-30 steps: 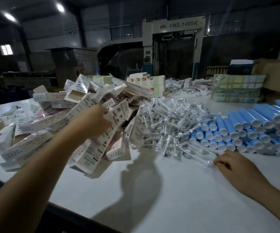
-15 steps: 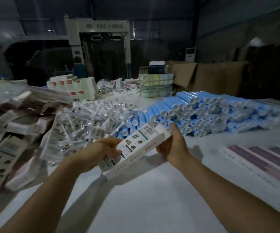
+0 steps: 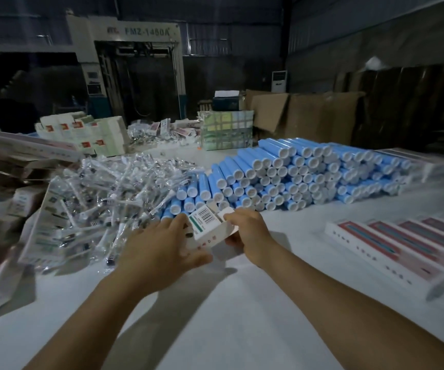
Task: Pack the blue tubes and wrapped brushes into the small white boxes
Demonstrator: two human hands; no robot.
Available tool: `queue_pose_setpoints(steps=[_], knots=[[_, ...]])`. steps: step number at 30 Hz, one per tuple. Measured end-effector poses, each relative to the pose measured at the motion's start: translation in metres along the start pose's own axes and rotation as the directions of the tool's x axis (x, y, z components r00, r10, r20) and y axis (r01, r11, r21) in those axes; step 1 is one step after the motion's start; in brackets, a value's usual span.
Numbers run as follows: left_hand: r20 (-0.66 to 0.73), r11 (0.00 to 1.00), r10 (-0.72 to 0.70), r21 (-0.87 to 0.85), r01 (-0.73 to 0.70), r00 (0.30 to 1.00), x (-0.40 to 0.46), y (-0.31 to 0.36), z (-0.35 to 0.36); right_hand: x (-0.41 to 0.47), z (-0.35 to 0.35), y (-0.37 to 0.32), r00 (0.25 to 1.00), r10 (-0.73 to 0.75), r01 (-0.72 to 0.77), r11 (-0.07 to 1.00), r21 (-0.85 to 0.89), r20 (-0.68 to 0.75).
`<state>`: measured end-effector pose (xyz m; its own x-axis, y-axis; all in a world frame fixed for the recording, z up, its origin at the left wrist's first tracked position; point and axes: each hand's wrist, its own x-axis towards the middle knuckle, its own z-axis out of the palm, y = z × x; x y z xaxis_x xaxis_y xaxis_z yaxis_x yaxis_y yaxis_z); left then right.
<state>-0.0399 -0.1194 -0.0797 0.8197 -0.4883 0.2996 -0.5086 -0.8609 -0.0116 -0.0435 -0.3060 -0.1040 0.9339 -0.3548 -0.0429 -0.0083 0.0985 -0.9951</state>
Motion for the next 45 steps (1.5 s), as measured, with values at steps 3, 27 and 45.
queue_pose_setpoints(steps=[3,27,45], knots=[[-0.075,0.996,-0.047,0.071,0.052,0.996,0.004,0.009,0.012,-0.001,0.0,-0.001,1.0,-0.015,0.015,1.0,-0.013,-0.018],[-0.029,0.981,0.103,0.167,-0.097,0.994,0.004,0.013,0.032,0.169,-0.059,-0.15,0.919,-0.392,-0.092,-0.093,-0.991,-0.049],[-0.067,0.987,0.091,0.138,-0.081,0.994,0.002,0.01,0.026,0.133,-0.054,-0.165,0.886,-0.438,0.01,0.343,-0.939,-0.151]])
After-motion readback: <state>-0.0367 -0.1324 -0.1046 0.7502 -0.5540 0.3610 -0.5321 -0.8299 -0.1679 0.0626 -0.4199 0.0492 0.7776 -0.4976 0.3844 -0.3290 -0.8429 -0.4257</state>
